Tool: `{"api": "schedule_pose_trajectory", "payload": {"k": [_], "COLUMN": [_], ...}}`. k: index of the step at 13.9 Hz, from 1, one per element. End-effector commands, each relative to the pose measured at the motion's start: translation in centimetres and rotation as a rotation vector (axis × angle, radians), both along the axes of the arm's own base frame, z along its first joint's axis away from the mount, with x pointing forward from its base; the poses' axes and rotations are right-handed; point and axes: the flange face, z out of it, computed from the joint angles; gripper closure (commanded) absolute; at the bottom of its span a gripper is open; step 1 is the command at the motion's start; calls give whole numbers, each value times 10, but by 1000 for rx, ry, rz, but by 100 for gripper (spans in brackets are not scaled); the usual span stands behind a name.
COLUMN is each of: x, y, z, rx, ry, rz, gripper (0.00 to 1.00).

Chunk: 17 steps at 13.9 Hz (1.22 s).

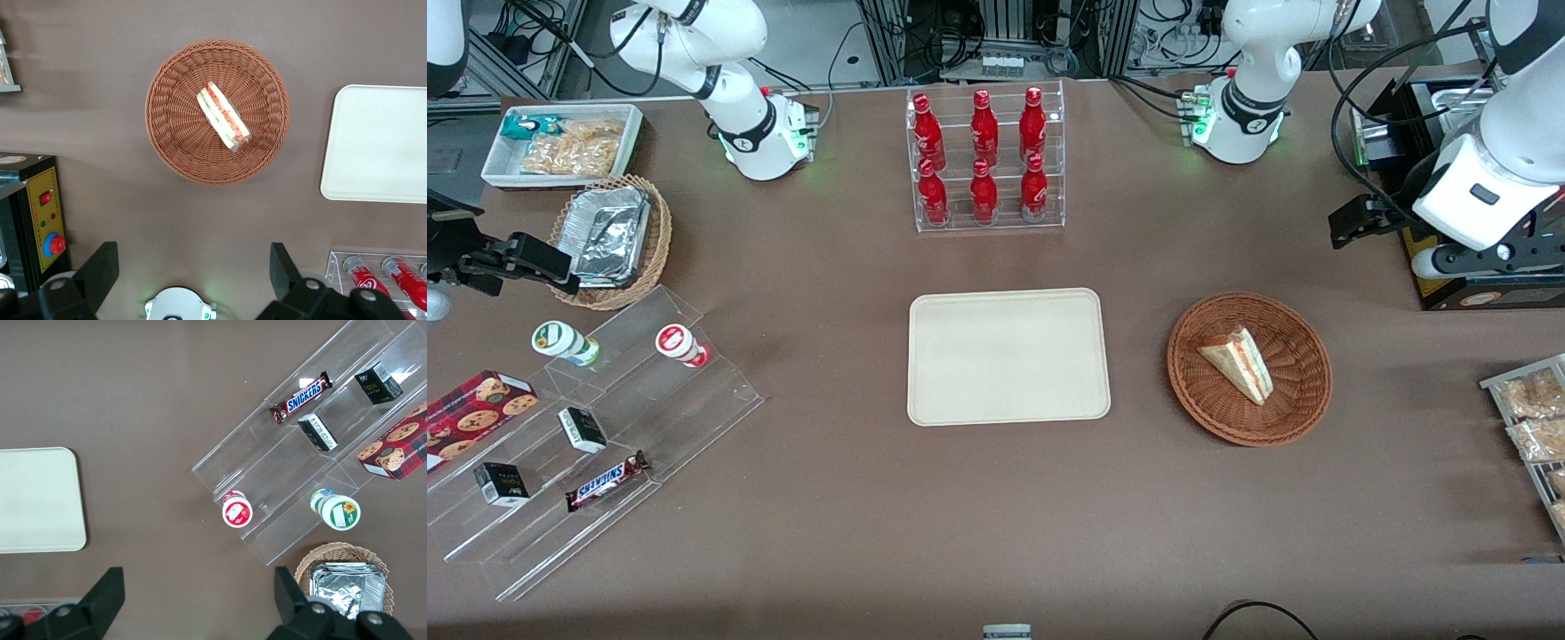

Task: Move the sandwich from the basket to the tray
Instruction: 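Move the left gripper over the wicker basket above the wrapped sandwich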

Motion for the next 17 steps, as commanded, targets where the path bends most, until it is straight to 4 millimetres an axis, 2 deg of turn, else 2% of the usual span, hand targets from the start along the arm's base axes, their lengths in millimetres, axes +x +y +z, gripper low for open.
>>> {"api": "schedule_pose_trajectory", "payload": {"k": [1,5,8,13,15,17], "x": [3,9,21,51,65,74], "y": [5,7,11,25,29,33], "z": [3,-7,-29,-94,-119,-151], "rx": [18,19,16,2,24,71], "ry": [-10,13,47,126,112,106], "rz": [2,3,1,46,183,217], "gripper": [0,0,0,0,0,0]}}
